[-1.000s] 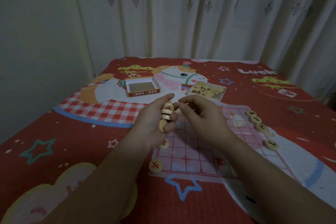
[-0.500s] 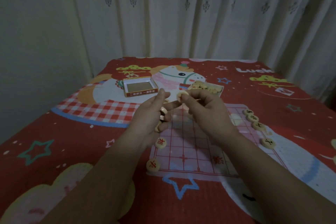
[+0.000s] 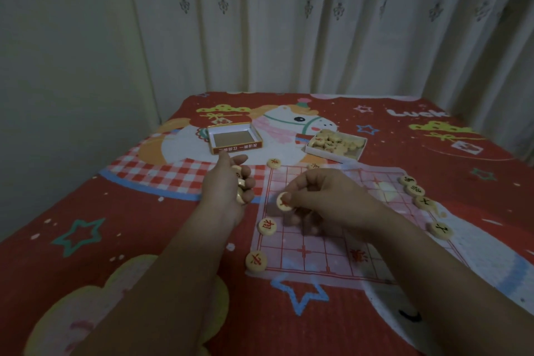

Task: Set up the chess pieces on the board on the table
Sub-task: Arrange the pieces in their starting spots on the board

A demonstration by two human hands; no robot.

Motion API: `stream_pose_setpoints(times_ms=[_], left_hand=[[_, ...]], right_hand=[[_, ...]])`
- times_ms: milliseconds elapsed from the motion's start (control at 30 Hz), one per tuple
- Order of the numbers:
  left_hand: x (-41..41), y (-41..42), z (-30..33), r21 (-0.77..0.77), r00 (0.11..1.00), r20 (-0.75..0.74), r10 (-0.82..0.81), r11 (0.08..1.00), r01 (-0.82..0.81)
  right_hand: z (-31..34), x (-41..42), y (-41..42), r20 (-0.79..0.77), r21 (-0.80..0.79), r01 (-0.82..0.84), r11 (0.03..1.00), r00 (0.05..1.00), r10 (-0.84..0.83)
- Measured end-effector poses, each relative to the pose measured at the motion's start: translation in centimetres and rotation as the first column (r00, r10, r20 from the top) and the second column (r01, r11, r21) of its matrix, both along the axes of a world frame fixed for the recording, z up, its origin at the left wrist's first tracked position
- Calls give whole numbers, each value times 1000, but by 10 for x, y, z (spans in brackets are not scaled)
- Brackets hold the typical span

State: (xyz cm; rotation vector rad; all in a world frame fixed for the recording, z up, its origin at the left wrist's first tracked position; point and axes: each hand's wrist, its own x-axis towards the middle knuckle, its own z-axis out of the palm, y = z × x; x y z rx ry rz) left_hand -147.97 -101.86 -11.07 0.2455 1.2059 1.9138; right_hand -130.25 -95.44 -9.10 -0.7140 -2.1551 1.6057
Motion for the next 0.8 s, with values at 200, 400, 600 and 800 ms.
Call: stream_pose_setpoints(times_ms=[200, 400, 600, 800], left_hand=[[-1, 2, -2, -2, 1000, -6, 1, 1000, -1], [-3, 3, -4, -5, 1000, -1, 6, 1000, -6], [-4, 5, -2, 1, 1000, 23, 9, 1000, -9], [-6, 4, -1, 39, 991, 132, 26, 999, -31]], right_hand=[[-9, -13, -11, 39, 117, -12, 993, 999, 7], [-17, -21, -15, 40, 152, 12, 988, 999, -18], [-12, -19, -11, 43, 157, 46, 987, 998, -53], [-4, -10, 13, -8, 155, 296, 943, 954, -298]])
